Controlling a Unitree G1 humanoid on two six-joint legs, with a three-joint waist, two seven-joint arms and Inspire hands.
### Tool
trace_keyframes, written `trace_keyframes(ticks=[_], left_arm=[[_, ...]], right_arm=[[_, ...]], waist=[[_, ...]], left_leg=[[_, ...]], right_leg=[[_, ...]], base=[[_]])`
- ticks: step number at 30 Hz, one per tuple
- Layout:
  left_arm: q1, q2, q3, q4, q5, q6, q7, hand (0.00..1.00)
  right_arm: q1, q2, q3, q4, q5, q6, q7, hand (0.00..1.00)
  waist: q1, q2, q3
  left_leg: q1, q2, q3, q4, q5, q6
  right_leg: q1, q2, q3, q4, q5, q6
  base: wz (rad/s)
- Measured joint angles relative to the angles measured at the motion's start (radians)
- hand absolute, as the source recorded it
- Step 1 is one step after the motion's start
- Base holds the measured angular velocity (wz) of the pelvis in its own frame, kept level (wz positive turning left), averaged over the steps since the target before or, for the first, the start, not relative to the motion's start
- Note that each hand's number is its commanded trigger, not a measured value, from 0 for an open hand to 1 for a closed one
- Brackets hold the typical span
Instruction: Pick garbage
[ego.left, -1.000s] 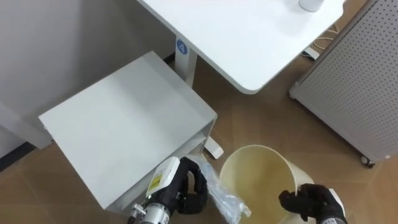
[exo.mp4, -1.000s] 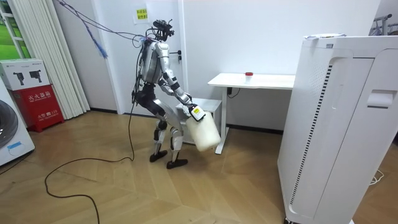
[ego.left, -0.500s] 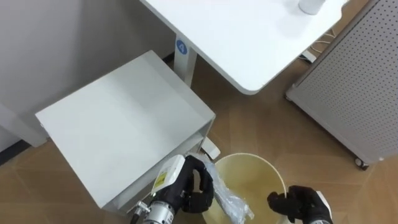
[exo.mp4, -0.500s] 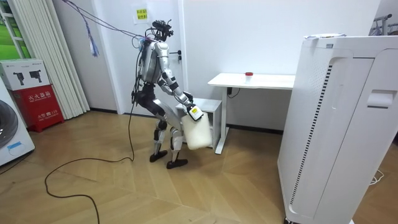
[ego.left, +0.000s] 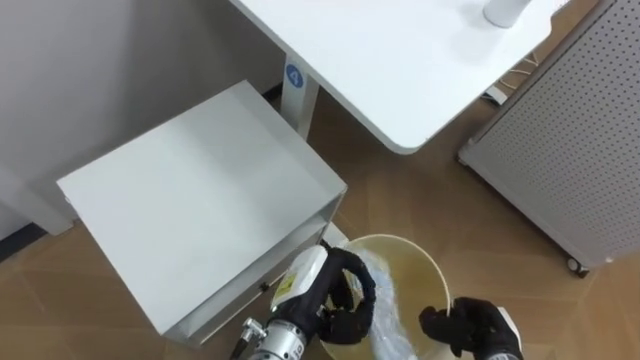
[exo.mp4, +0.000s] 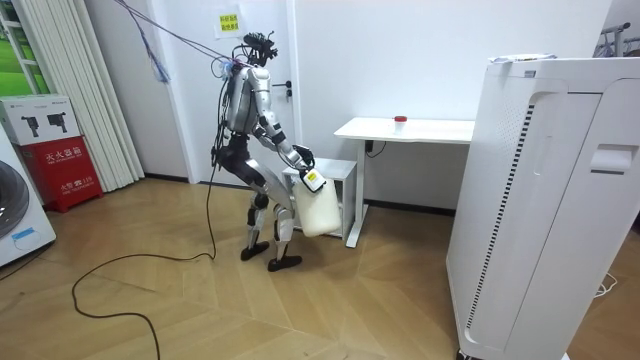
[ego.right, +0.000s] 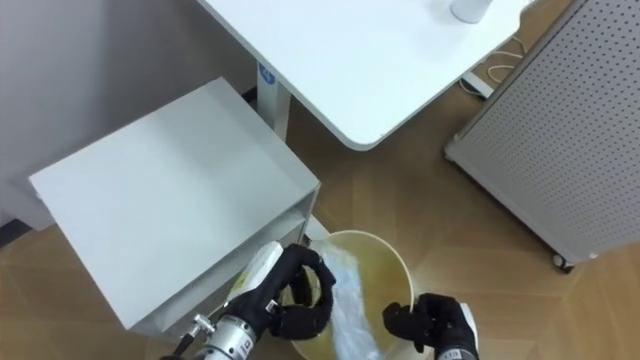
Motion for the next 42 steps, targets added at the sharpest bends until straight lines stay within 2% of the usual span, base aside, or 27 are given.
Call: trace_keyframes(ticks=[5,12,14,17,20,22,26,28,32,34,35,37,41,42], left_arm=[[0.001,-0.002,-0.005,0.0,0.0,0.002,-0.04,0.0],[0.004,-0.015,-0.017,-0.002,0.002,0.032,-0.088,0.0],[0.005,-0.015,-0.019,-0.002,0.004,0.036,-0.096,0.0],[0.007,-0.016,-0.027,-0.002,0.004,0.039,-0.104,0.0],[0.016,-0.015,-0.019,-0.002,0.012,0.039,-0.105,0.0],[0.025,-0.01,-0.013,-0.002,0.026,0.038,-0.105,0.0],[0.055,0.018,-0.002,-0.002,0.042,0.035,-0.105,0.0],[0.064,0.046,0.041,-0.029,0.051,0.034,-0.103,0.0],[0.104,0.059,0.124,-0.122,0.075,0.024,-0.07,0.0],[0.142,0.071,0.172,-0.189,0.106,-0.001,-0.032,0.0],[0.157,0.076,0.185,-0.214,0.113,-0.004,-0.027,0.0],[0.207,0.097,0.219,-0.3,0.114,-0.011,0.0,0.0],[0.251,0.108,0.293,-0.363,0.117,-0.013,0.044,0.0],[0.27,0.12,0.309,-0.395,0.112,-0.013,0.055,0.0]], right_arm=[[0.012,0.001,0.0,0.001,-0.009,0.0,0.004,1.0],[0.012,0.0,-0.002,0.003,-0.004,0.0,0.011,1.0],[0.013,-0.001,-0.002,0.009,-0.004,0.0,0.012,1.0],[0.02,-0.004,-0.002,0.011,0.001,0.0,0.02,1.0],[0.03,-0.004,-0.002,0.017,0.0,-0.001,0.046,1.0],[0.036,-0.005,-0.002,0.017,0.002,-0.002,0.065,1.0],[0.064,-0.012,-0.006,0.018,0.015,-0.004,0.088,1.0],[0.068,-0.013,-0.031,0.017,0.015,-0.006,0.091,1.0],[0.102,-0.021,-0.051,0.017,0.013,-0.02,0.094,1.0],[0.134,-0.027,-0.083,-0.015,0.008,-0.023,0.094,1.0],[0.146,-0.029,-0.089,-0.027,0.008,-0.025,0.093,1.0],[0.19,-0.034,-0.111,-0.058,0.007,-0.036,0.09,1.0],[0.231,-0.034,-0.144,-0.086,0.008,-0.048,0.086,1.0],[0.245,-0.034,-0.157,-0.087,0.008,-0.06,0.087,1.0]], waist=[[0.0,-0.001,-0.0004],[0.005,0.003,-0.0009],[0.006,0.009,-0.0005],[0.007,0.036,-0.0024],[0.009,0.047,-0.0015],[0.013,0.048,-0.001],[0.032,0.05,-0.0011],[0.034,0.051,-0.0016],[0.034,0.057,-0.0049],[0.04,0.072,-0.0151],[0.041,0.074,-0.0174],[0.043,0.084,-0.0272],[0.055,0.087,-0.0315],[0.055,0.087,-0.0322]], left_leg=[[0.017,0.002,0.001,-0.001,-0.001,0.002],[0.021,0.003,0.003,-0.007,0.0,0.005],[0.03,0.002,0.002,-0.013,0.001,0.007],[0.051,-0.003,-0.004,-0.029,0.003,0.008],[0.101,-0.021,0.003,-0.07,0.011,0.008],[0.144,-0.034,0.012,-0.103,0.018,0.008],[0.213,-0.039,0.015,-0.156,0.028,0.001],[0.241,-0.042,0.009,-0.176,0.031,-0.002],[0.316,-0.053,-0.009,-0.237,0.045,-0.006],[0.372,-0.062,-0.017,-0.297,0.062,-0.008],[0.389,-0.065,-0.017,-0.316,0.067,-0.008],[0.454,-0.076,-0.019,-0.389,0.089,-0.011],[0.553,-0.089,-0.025,-0.471,0.115,-0.017],[0.577,-0.089,-0.031,-0.492,0.12,-0.02]], right_leg=[[0.018,0.001,-0.001,-0.004,0.0,0.001],[0.026,0.004,-0.001,-0.019,0.007,0.003],[0.036,0.003,-0.003,-0.025,0.008,0.005],[0.061,0.001,-0.009,-0.042,0.009,0.01],[0.099,-0.008,0.0,-0.055,0.005,0.016],[0.127,-0.016,0.007,-0.061,-0.002,0.021],[0.194,-0.013,0.001,-0.103,-0.002,0.022],[0.225,-0.013,-0.007,-0.12,-0.003,0.024],[0.31,-0.012,-0.027,-0.175,-0.002,0.03],[0.374,-0.009,-0.04,-0.232,0.01,0.04],[0.389,-0.007,-0.041,-0.245,0.013,0.042],[0.452,0.003,-0.045,-0.304,0.026,0.05],[0.543,0.002,-0.057,-0.361,0.03,0.055],[0.57,0.002,-0.066,-0.38,0.031,0.056]], base=[[0.0],[0.0],[0.0],[0.06],[0.02],[0.03],[0.01],[0.08],[0.15],[0.13],[0.08],[0.06],[0.07],[0.19]])
